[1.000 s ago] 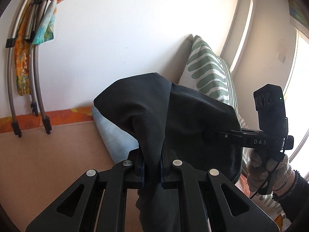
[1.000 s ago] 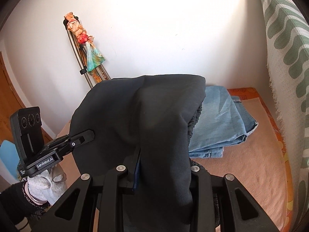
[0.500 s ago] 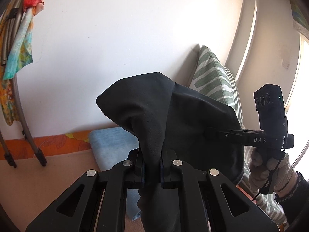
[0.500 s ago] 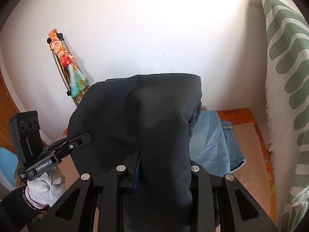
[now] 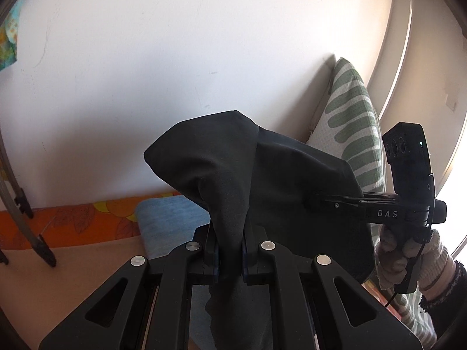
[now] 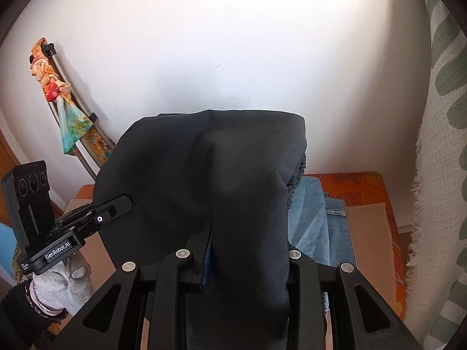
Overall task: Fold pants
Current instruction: 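Carry the bundle with both tools onto the folded blue jeans, then open both tools to release the bundle on the jeans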
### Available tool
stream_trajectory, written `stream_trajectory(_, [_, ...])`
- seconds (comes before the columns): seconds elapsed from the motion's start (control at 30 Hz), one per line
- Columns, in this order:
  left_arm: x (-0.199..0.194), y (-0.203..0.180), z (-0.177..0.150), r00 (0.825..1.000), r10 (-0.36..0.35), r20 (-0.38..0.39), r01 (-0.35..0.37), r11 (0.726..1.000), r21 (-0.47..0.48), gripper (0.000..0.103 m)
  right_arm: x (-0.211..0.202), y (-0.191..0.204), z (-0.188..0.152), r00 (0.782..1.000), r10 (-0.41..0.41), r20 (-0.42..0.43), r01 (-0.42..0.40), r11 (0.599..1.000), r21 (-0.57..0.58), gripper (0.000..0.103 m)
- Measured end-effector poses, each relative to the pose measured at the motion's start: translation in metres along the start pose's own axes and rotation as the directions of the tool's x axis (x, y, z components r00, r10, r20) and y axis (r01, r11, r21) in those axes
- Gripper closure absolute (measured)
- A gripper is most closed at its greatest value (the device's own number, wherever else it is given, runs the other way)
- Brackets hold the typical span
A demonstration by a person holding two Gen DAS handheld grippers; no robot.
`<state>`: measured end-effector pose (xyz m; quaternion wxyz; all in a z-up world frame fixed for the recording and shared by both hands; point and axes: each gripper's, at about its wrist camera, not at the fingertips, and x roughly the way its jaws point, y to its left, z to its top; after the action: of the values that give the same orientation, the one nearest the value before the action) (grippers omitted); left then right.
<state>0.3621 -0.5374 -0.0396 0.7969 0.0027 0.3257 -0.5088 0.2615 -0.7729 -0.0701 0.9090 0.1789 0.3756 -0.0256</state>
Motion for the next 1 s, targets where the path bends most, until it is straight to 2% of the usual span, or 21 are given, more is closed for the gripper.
stream_trajectory(0.3, [0.032, 0.022, -0.009, 0.997, 0.069, -0.042, -0.069, 0.998, 0.007, 0.094, 0.056, -0.010, 0.004, 0.997, -0.010, -0.074, 0.010, 1.000, -0.002, 0.075])
stream_trajectory(0.53, [0.053, 0.028, -0.007, 0.990, 0.132, -0.058, -0.130, 0.990, 0.046, 0.094, 0.080, -0.007, 0.011, 0.996, -0.029, -0.079, 0.028, 1.000, -0.014, 0.074])
stream_trajectory(0.73, [0.061, 0.022, -0.011, 0.985, 0.154, -0.077, -0.148, 0.986, 0.083, 0.094, 0.087, -0.005, 0.007, 0.996, -0.050, -0.074, 0.049, 0.999, -0.012, 0.072])
stream_trajectory(0.8, [0.063, 0.024, -0.011, 0.981, 0.168, -0.093, -0.161, 0.984, 0.079, 0.092, 0.089, 0.000, 0.007, 0.994, -0.080, -0.079, 0.077, 0.997, -0.030, 0.068])
stream_trajectory(0.87, [0.063, 0.027, -0.009, 0.980, 0.172, -0.103, -0.166, 0.984, 0.062, 0.088, 0.092, 0.002, 0.009, 0.990, -0.118, -0.076, 0.116, 0.993, -0.029, 0.057])
stream_trajectory(1.0, [0.057, 0.033, -0.007, 0.973, 0.199, -0.116, -0.195, 0.980, 0.045, 0.079, 0.078, 0.000, 0.009, 0.988, -0.147, -0.047, 0.148, 0.989, 0.018, 0.045])
